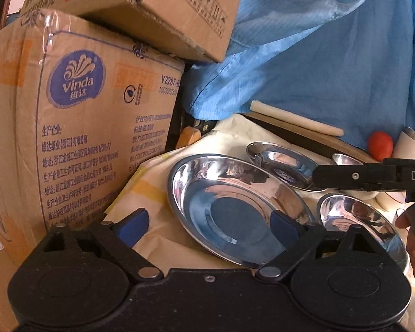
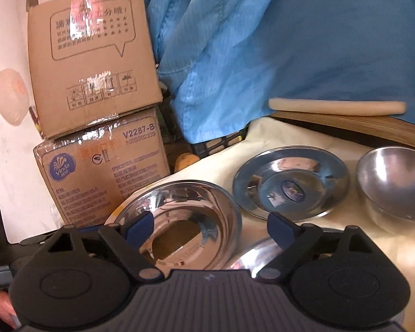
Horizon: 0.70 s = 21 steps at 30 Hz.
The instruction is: Organize plates and bowls
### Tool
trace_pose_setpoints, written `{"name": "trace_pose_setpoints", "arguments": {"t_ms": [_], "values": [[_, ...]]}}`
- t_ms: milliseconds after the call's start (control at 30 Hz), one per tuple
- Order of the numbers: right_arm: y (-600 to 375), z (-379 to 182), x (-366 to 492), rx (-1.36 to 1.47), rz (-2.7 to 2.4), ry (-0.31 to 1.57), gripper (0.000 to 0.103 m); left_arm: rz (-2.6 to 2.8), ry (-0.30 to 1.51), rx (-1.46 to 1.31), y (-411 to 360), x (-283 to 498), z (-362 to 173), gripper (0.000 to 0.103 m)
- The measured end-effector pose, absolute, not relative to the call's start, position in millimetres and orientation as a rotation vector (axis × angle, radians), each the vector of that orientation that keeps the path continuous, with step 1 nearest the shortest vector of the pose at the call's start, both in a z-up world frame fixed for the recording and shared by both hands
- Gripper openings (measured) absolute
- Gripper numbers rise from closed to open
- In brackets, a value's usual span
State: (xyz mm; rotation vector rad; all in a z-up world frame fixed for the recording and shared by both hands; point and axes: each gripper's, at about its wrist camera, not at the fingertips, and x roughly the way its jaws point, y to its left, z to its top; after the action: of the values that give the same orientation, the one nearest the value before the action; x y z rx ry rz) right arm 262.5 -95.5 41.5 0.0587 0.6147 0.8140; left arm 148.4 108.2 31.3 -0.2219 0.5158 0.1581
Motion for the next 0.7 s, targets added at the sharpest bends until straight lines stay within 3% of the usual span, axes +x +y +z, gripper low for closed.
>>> {"name": "trace_pose_setpoints", "arguments": {"t_ms": [333, 500, 700], "values": [[-75, 28, 279, 0.016, 0.804, 0.686, 0.069, 0.179, 0.531, -0.229, 113, 146, 37, 0.073], [-69, 22, 283, -0.019, 0.778, 0.724, 0.060, 0.153, 0.553, -0.256, 109, 141, 43, 0.054], [-66, 22, 283, -0.043, 0.765, 0.743, 0.052, 0.151, 0.599, -0.285, 110, 148, 36, 0.051]]}}
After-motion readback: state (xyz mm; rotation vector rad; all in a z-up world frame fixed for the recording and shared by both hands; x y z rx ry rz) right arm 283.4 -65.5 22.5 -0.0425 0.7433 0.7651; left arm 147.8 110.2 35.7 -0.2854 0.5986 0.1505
